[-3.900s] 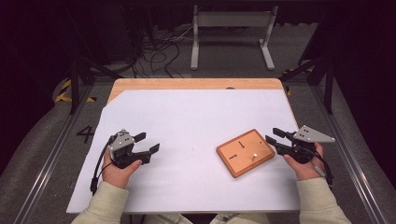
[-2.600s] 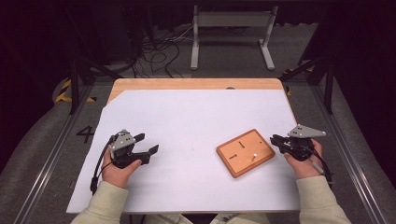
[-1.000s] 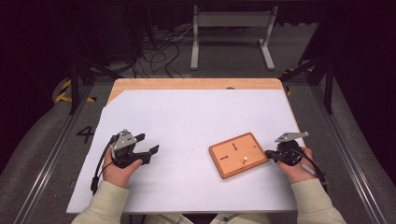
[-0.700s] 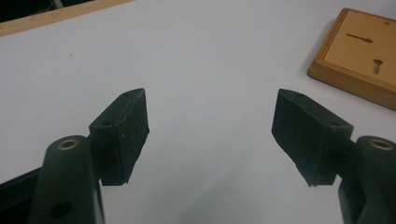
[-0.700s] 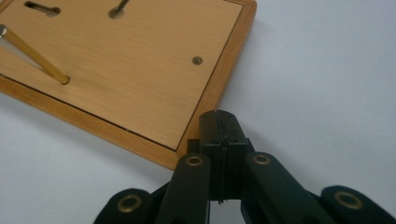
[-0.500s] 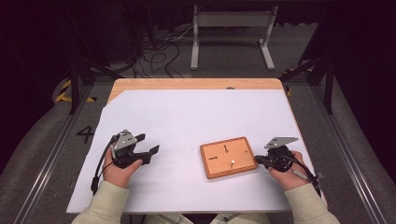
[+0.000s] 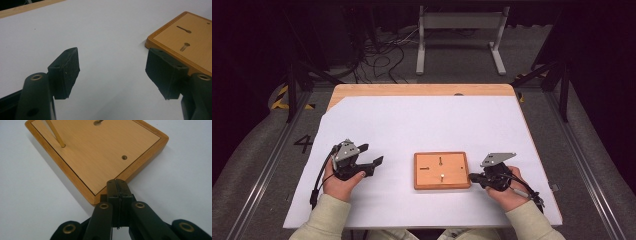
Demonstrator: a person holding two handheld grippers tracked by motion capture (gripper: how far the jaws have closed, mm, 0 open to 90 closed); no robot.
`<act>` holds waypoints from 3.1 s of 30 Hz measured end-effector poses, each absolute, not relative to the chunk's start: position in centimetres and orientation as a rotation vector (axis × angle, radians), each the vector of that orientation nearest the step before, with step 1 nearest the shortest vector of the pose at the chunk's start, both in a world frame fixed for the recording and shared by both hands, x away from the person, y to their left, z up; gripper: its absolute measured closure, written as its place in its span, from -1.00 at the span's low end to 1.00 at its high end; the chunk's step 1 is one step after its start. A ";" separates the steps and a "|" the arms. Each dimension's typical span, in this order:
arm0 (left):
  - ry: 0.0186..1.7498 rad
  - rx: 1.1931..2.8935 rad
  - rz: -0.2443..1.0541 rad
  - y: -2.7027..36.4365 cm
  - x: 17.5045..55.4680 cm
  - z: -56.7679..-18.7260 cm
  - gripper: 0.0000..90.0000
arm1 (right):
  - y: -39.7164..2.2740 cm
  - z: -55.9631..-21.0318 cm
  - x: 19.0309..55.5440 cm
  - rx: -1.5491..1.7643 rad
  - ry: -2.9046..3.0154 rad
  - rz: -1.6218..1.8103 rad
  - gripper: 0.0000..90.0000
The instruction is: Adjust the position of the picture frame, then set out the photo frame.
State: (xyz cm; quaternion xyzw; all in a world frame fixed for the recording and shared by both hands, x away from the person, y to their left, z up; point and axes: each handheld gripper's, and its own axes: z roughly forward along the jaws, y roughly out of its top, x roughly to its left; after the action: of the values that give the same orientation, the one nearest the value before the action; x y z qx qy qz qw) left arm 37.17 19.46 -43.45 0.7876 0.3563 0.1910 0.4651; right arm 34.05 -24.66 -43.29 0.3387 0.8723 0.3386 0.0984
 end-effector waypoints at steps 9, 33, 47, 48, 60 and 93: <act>0.863 1.943 0.467 19.4 37.2 -43.5 -0.38 | -23.4 -42.2 33.1 0.830 2.586 1.030 1.00; 0.859 1.965 0.451 18.9 37.1 -43.8 -0.39 | -17.6 -44.4 32.6 0.538 2.757 0.980 1.00; 0.854 1.973 0.446 18.8 37.1 -43.9 -0.39 | -17.0 -44.7 34.4 0.546 2.681 0.964 1.00; 0.854 1.972 0.446 18.8 37.1 -43.9 -0.39 | -17.0 -44.8 34.5 0.551 2.678 0.966 1.00; 0.853 1.946 0.429 18.6 37.4 -43.9 -0.38 | -18.3 -42.9 34.6 0.582 2.633 1.066 0.95; 0.845 1.966 0.354 17.8 37.4 -43.6 -0.41 | -17.2 -43.1 38.1 0.467 2.620 1.169 0.63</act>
State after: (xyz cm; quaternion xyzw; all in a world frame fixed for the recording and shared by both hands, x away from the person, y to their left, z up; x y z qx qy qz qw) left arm 37.40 17.77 -43.62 0.8012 0.3446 0.1445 0.4674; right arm 38.12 -17.18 -43.06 0.1597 0.8951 0.3995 0.1170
